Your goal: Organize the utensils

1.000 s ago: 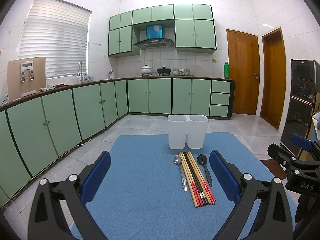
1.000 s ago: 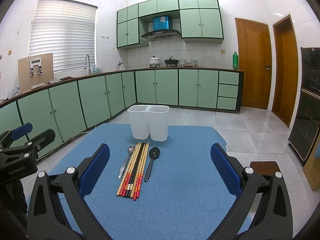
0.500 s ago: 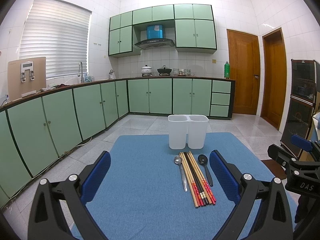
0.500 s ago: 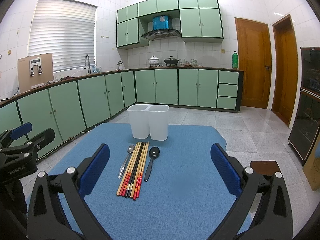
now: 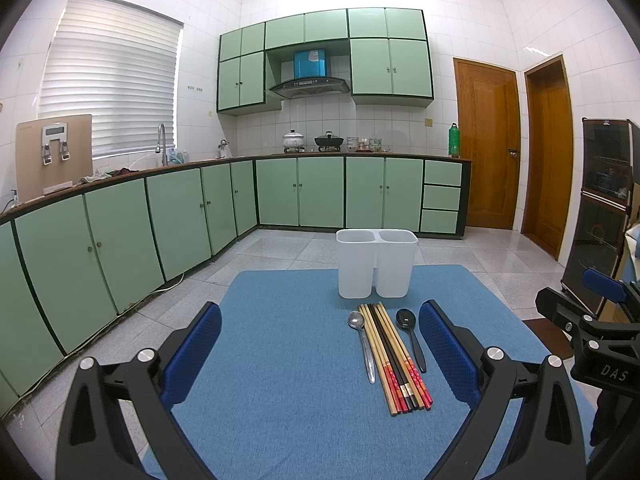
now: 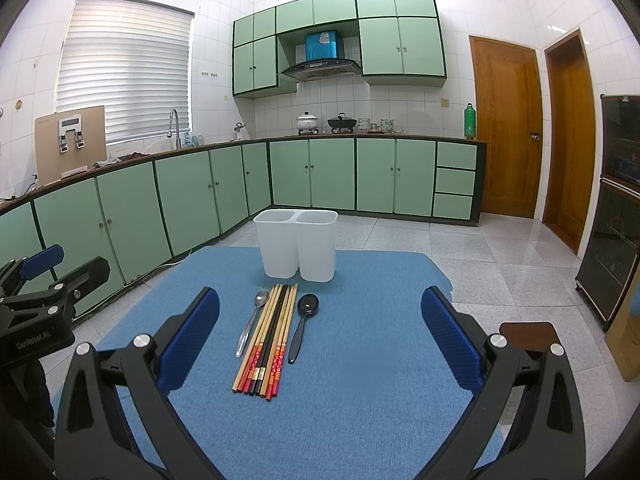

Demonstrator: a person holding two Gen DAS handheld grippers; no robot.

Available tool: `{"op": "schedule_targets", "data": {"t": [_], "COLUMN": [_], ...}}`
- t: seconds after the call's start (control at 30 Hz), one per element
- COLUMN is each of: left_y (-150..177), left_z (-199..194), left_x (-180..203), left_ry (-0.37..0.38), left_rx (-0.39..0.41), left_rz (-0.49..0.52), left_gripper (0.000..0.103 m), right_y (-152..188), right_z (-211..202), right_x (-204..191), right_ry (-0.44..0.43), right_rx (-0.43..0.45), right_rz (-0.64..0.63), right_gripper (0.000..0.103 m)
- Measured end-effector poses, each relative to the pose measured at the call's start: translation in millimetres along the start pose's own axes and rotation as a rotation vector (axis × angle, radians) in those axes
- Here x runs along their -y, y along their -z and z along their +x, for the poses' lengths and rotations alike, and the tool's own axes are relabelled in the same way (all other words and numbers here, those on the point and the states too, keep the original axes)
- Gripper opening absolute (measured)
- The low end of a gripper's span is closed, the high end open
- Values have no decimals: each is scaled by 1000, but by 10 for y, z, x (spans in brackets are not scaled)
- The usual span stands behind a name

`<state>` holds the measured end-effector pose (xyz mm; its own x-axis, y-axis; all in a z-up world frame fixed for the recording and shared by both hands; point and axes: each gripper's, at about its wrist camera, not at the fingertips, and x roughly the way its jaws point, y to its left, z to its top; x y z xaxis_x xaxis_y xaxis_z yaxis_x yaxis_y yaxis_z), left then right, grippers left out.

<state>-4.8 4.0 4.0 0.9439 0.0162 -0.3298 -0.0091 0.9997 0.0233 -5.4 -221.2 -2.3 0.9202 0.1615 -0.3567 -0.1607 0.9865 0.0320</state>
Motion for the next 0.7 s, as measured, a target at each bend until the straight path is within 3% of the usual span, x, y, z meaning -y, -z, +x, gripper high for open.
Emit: {"op": "schedule_targets", "data": {"t": [0.7], "left_y": [14], "left_z": [0], "left_x": [8], "left_ry": [-2], "left_rx": [0], "left_rz": [0], "left_gripper": [97], "right_y": [7], "right_z": [1], "right_x": [-1], "right_ry": [1], "right_rx": [0], "right_rz": [0], "right_gripper": [98]}}
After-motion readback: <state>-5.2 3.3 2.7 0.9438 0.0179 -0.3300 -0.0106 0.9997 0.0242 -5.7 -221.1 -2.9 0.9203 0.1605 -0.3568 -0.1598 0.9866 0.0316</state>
